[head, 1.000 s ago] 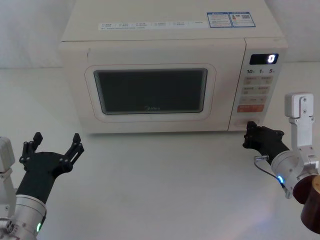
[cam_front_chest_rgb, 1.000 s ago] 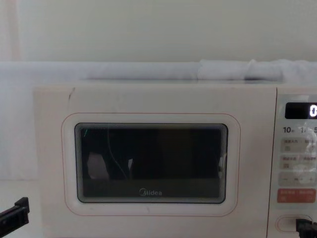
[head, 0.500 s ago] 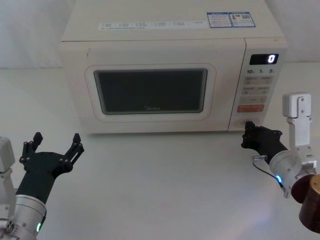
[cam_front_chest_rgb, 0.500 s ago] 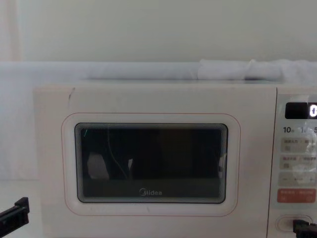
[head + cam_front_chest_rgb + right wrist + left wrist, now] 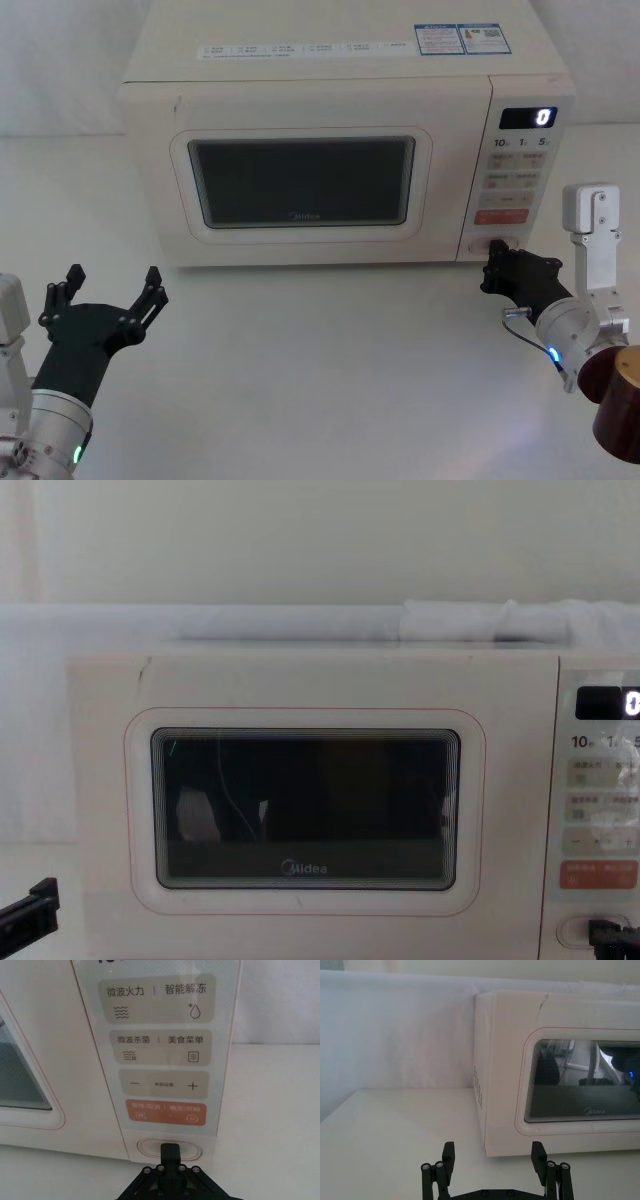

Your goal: Press the button to open the microwave door with one hand; close the microwave door with the other hand.

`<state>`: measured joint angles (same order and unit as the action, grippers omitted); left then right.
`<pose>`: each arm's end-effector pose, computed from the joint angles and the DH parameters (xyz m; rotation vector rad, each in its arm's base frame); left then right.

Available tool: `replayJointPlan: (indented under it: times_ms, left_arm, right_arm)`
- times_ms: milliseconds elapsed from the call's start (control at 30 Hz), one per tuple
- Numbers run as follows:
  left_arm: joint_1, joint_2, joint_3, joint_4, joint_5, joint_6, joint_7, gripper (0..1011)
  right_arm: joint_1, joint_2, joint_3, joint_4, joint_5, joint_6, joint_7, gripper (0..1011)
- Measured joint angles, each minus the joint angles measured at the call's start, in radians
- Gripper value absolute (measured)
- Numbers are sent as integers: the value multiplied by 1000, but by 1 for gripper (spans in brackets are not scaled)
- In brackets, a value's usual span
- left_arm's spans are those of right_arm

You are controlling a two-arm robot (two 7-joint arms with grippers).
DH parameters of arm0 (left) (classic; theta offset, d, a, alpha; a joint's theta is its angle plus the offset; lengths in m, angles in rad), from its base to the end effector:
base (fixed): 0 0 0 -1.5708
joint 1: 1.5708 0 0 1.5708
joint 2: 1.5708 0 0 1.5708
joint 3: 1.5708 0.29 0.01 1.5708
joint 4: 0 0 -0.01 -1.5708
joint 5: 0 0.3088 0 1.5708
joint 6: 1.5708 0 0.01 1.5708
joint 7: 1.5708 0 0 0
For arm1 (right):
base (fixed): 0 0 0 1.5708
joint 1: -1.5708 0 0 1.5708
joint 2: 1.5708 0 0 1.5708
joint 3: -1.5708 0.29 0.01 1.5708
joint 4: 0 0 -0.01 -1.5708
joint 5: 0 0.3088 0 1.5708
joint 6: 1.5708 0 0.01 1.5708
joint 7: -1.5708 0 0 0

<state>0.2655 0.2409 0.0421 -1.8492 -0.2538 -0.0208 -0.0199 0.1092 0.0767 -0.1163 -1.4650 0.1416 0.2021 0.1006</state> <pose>0.2529 0.0375 -0.2853 -0.0380 0.0141 1.4461 0.3582 0.0122 -0.3002 -0.1190 0.1990 -1.3522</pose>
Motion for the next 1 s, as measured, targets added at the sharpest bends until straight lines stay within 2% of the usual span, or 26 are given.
replayJointPlan:
  times_ms: [1000]
  left_arm:
    - [0, 0, 0, 0, 0, 0, 0, 1001]
  right_arm:
    - [46, -15, 1, 59, -6, -27, 1, 0]
